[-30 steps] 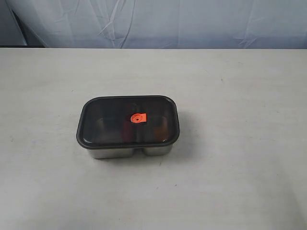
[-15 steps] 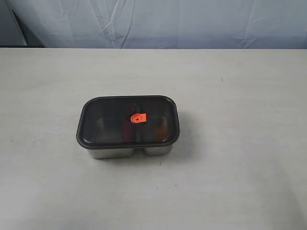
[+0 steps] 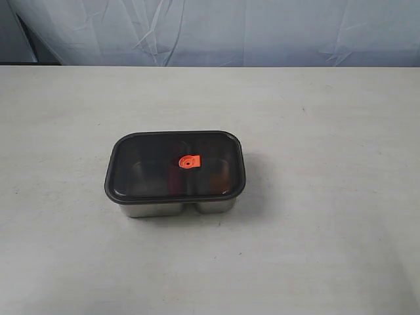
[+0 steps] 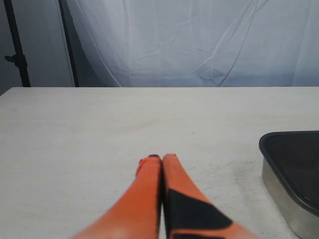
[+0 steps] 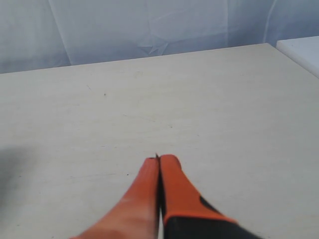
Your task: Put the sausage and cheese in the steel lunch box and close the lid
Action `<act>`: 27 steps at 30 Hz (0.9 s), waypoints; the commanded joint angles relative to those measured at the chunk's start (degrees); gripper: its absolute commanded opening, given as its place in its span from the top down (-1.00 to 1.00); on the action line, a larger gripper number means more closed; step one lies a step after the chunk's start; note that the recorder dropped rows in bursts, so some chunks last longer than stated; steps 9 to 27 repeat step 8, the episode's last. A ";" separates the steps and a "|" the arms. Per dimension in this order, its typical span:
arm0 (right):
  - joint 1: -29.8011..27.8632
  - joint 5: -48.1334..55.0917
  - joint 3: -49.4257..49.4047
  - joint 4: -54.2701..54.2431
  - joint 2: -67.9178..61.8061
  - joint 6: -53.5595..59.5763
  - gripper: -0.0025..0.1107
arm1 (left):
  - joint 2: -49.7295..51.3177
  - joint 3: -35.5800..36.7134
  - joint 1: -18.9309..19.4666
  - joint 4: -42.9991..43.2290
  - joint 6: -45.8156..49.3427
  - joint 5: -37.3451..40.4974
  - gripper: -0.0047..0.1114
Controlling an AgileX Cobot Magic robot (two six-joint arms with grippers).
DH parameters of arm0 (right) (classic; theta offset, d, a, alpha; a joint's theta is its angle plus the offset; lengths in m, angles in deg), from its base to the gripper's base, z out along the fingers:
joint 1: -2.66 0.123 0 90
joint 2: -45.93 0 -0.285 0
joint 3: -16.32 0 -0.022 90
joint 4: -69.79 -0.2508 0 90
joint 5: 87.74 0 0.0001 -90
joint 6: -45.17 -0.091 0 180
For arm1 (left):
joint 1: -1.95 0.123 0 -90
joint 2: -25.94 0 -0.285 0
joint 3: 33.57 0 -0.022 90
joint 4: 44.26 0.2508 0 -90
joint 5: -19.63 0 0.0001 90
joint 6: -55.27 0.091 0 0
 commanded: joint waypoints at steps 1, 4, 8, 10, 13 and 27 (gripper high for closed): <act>-0.26 -0.73 -0.25 0.00 0.27 0.15 0.96 | -0.04 0.27 0.09 0.22 -0.34 -0.73 0.92; -0.26 -0.73 -0.25 0.00 0.27 0.15 0.96 | -0.04 0.27 0.09 0.22 -0.34 -0.73 0.92; -0.26 -0.73 -0.25 -0.17 0.27 0.15 0.96 | -0.04 0.27 0.09 0.22 -0.34 -0.73 0.92; -0.26 -0.73 -0.25 -0.17 0.27 0.15 0.96 | -0.04 0.27 0.09 0.22 -0.34 -0.73 0.92; -0.26 -0.73 -0.25 -0.17 0.27 0.15 0.96 | -0.04 0.27 0.09 0.22 -0.34 -0.73 0.92; -0.26 -0.73 -0.25 -0.17 0.27 0.15 0.96 | -0.04 0.27 0.09 0.22 -0.34 -0.73 0.92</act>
